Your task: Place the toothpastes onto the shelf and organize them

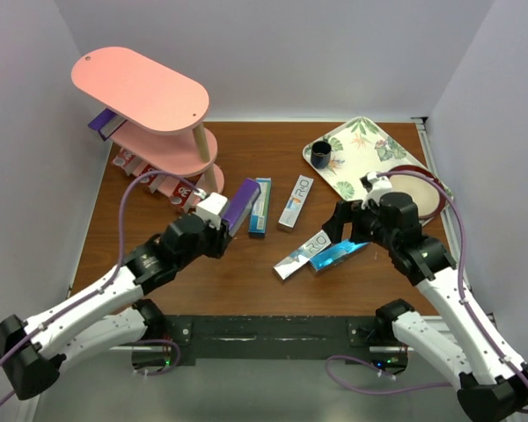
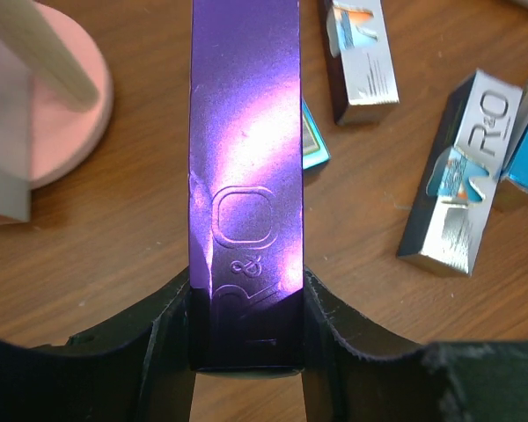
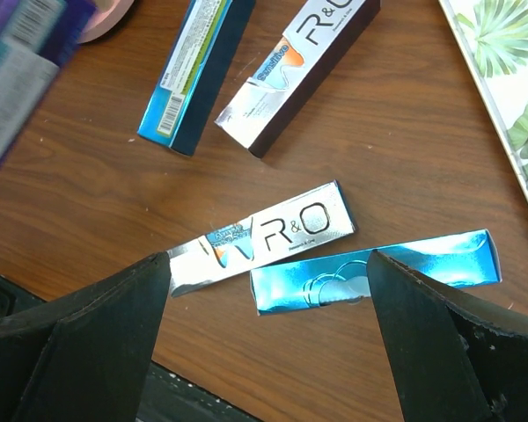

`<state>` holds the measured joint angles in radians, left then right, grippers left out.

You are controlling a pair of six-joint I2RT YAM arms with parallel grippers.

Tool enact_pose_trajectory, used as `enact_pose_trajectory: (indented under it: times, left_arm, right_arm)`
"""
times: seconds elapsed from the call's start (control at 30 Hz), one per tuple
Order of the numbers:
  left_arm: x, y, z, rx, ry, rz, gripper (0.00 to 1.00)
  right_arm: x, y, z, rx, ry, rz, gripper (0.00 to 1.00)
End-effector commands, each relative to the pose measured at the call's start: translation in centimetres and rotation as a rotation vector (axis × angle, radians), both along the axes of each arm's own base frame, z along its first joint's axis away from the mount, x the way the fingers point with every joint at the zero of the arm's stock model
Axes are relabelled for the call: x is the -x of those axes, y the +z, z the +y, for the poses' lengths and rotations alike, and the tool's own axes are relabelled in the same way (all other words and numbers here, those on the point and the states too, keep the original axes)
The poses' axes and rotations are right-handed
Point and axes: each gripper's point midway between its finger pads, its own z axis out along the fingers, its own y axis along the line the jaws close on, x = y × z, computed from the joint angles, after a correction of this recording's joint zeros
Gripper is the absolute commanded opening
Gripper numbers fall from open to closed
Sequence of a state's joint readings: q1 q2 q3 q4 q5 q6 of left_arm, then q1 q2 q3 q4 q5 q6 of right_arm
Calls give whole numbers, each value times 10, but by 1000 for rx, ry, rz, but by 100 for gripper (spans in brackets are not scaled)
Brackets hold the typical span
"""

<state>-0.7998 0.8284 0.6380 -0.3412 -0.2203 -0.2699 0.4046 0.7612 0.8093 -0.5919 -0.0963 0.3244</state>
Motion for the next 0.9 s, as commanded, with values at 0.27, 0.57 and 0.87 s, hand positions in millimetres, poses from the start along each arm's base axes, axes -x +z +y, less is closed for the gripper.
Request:
enact_pose_trajectory:
  times: [0.27, 0.57, 0.87]
  left_arm:
    - [-23, 82, 76, -67, 225, -146, 12]
    - [-29, 108, 114, -187, 337, -161, 12]
    - [-58, 117, 144, -278, 386, -173, 9]
  right_arm:
    - [5, 18, -9, 19, -6, -66, 98]
    - [6, 21, -15, 47, -13, -77, 99]
    - [7, 20, -12, 46, 10, -82, 99]
